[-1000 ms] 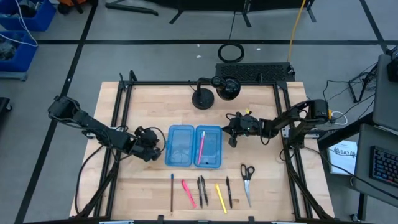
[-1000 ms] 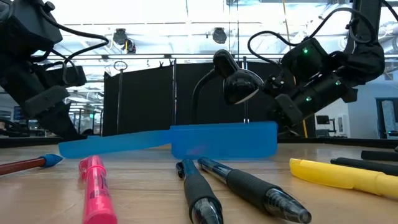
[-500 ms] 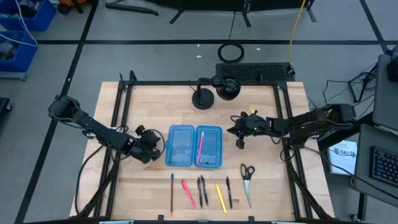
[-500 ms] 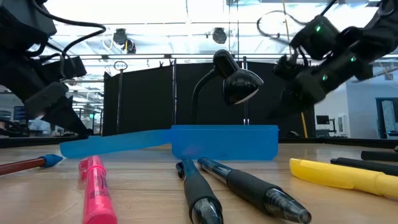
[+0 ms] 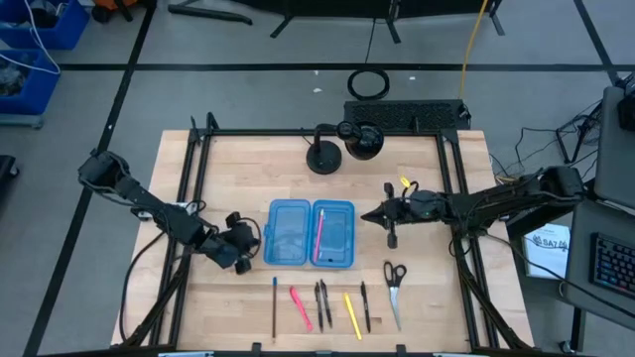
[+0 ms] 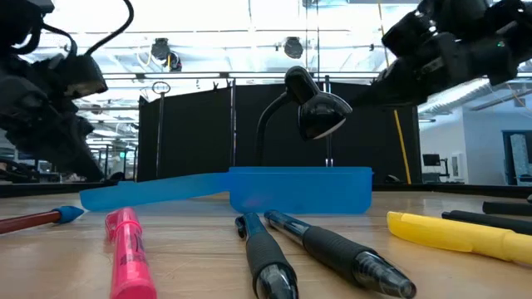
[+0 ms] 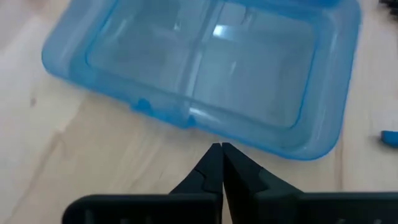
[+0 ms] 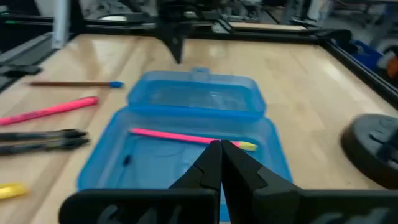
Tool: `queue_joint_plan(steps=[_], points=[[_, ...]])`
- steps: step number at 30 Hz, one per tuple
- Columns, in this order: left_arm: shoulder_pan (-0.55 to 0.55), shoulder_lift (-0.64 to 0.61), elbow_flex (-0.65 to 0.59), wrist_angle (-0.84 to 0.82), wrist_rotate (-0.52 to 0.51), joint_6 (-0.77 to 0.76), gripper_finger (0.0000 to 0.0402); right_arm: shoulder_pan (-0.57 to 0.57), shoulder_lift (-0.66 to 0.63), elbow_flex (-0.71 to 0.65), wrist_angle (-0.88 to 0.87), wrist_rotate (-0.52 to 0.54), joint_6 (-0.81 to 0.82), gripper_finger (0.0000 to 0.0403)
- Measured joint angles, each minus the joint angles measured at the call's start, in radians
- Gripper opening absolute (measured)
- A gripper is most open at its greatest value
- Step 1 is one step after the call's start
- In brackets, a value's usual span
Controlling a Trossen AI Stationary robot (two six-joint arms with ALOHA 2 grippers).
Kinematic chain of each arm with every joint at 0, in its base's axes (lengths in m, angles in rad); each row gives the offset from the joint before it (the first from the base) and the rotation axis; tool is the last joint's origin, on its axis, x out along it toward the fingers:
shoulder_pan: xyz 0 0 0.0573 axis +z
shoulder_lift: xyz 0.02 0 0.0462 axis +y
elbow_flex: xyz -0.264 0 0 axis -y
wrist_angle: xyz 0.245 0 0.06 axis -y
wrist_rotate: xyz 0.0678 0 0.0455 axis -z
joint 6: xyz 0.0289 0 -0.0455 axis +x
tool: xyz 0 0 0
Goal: Pick & place school supplies into a supply box
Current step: Put the black scissors into the blue supply box
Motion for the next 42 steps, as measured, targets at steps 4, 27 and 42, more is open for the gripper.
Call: queue_joint_plan(steps=[4,27,42], points=[[-0.006,0.0,0.0,0.028,-0.038,0.085,0.0007,0.045,0.0,-0.027,0.038,0.0,-0.001,0.0],[0.129,0.0,0.0,0.665,-0.149,0.771,0.0032,0.582,0.227,1.016,-1.67,0.413,1.067,0.0],[0.148,0.0,0.0,0.668,-0.148,0.836,0.0008,0.577,0.296,0.788,-1.726,0.129,1.544,0.001]])
